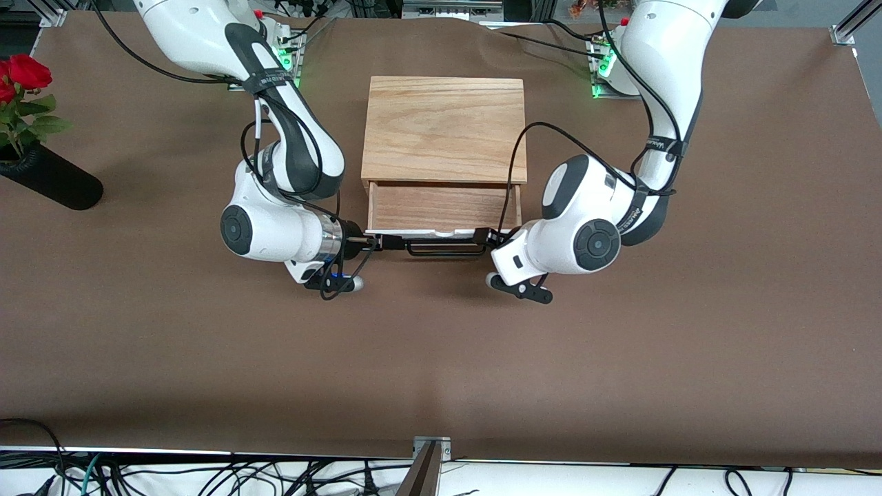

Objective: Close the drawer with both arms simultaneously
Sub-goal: 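Push the white drawer front into the cabinet with both grippers together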

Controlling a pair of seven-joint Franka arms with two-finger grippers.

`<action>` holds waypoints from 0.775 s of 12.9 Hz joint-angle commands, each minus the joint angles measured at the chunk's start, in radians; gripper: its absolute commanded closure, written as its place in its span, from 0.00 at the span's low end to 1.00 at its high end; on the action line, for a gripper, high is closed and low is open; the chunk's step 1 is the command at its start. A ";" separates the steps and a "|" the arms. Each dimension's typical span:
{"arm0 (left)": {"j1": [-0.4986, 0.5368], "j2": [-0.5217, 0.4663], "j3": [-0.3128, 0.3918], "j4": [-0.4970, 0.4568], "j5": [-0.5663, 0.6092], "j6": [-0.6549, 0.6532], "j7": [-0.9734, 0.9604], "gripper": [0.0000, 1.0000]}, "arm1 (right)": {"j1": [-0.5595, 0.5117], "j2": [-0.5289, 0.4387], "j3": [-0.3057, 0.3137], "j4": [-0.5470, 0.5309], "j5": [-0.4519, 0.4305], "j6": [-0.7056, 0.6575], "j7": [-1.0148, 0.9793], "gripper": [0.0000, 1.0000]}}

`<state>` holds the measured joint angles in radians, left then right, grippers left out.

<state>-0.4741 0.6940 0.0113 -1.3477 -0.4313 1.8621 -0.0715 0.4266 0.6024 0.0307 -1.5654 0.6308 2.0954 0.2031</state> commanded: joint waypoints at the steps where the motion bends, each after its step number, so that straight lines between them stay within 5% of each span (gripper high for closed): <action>1: 0.002 -0.007 -0.005 -0.004 -0.023 -0.086 0.006 0.00 | 0.018 0.017 0.006 0.018 0.015 0.017 -0.008 0.00; 10: -0.032 0.007 -0.005 -0.019 -0.021 -0.195 0.004 0.00 | 0.044 -0.007 0.008 -0.068 0.001 -0.006 -0.024 0.00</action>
<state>-0.4743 0.7066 0.0111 -1.3332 -0.4315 1.8014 -0.0902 0.4454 0.6071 0.0305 -1.5864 0.6206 2.0922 0.1912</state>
